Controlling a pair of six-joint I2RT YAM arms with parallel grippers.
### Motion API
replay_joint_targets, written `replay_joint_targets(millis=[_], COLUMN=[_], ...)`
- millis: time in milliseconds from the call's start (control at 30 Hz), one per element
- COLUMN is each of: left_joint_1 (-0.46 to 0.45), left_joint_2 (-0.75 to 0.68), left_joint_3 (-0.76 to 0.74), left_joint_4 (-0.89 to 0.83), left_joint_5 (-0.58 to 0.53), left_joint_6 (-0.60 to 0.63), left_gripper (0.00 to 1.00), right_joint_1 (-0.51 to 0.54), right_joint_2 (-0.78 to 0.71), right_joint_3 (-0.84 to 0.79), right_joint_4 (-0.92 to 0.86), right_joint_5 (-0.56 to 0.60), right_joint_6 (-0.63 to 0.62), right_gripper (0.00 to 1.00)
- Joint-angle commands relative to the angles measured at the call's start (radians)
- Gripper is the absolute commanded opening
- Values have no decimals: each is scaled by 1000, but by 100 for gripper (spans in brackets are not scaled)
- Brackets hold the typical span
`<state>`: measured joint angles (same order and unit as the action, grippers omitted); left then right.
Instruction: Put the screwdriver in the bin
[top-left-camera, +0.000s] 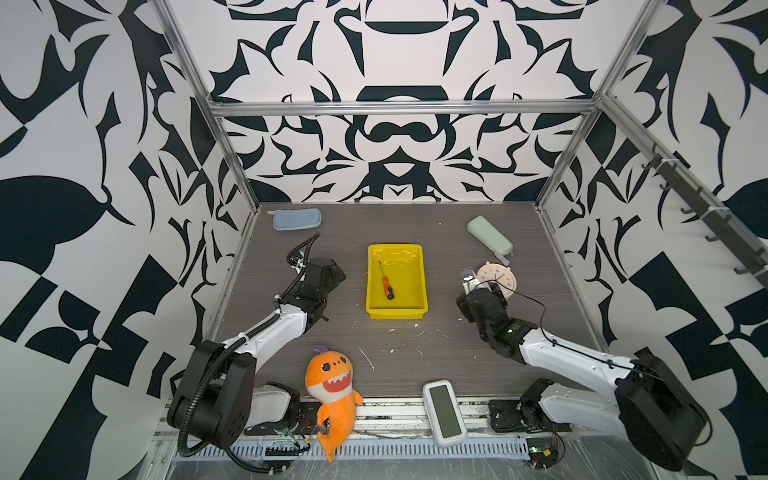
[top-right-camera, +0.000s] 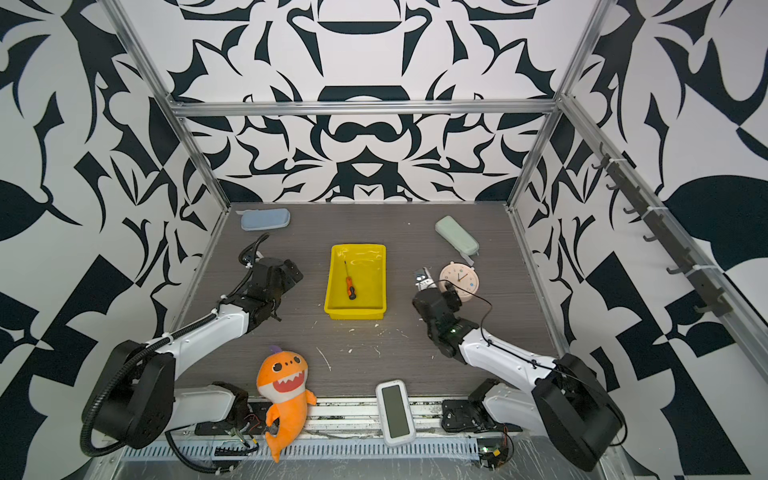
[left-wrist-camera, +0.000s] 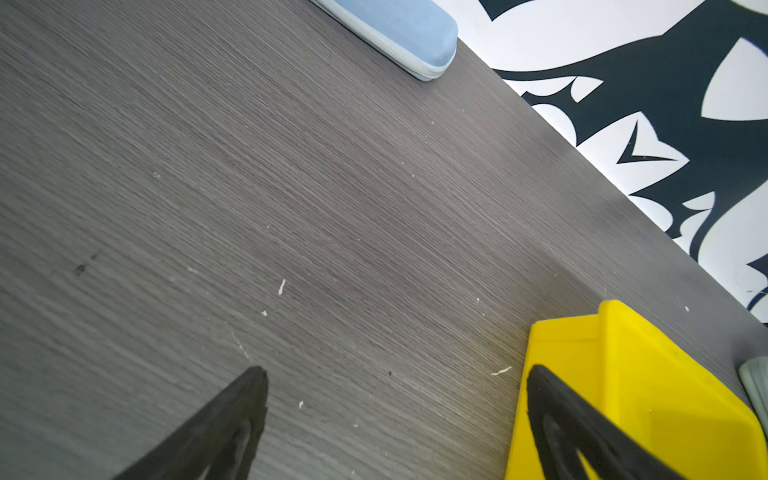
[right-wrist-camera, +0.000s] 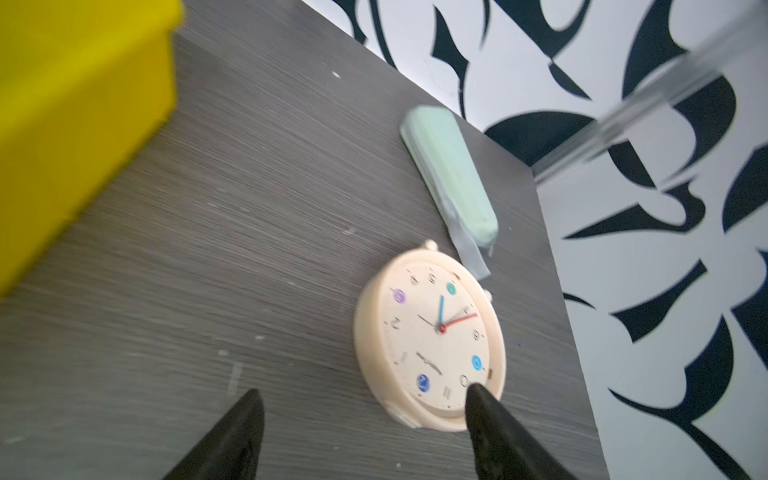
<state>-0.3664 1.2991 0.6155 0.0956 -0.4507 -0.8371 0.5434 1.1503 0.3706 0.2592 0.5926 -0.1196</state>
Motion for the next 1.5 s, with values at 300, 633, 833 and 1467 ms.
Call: replay_joint_targets(millis=[300, 633, 833, 1467], left_joint_1=[1, 2, 1, 7], left_joint_2=[24, 17, 71, -146], left_joint_3=[12, 11, 42, 14], left_joint_4=[18, 0, -4, 124], left_joint_5=[41, -3, 75, -287], left_joint_6=[-24, -35, -58, 719], left_gripper=[100, 100, 100, 99], right_joint_1=[-251, -411, -419, -421], right_joint_2=[265, 386, 412, 405], right_joint_3=[-31, -13, -128, -29], right_joint_4=[575, 636, 878, 680], right_joint_5=[-232, -280, -508, -369], right_joint_6=[-31, 135, 44, 92], right_gripper=[78, 81, 100, 100])
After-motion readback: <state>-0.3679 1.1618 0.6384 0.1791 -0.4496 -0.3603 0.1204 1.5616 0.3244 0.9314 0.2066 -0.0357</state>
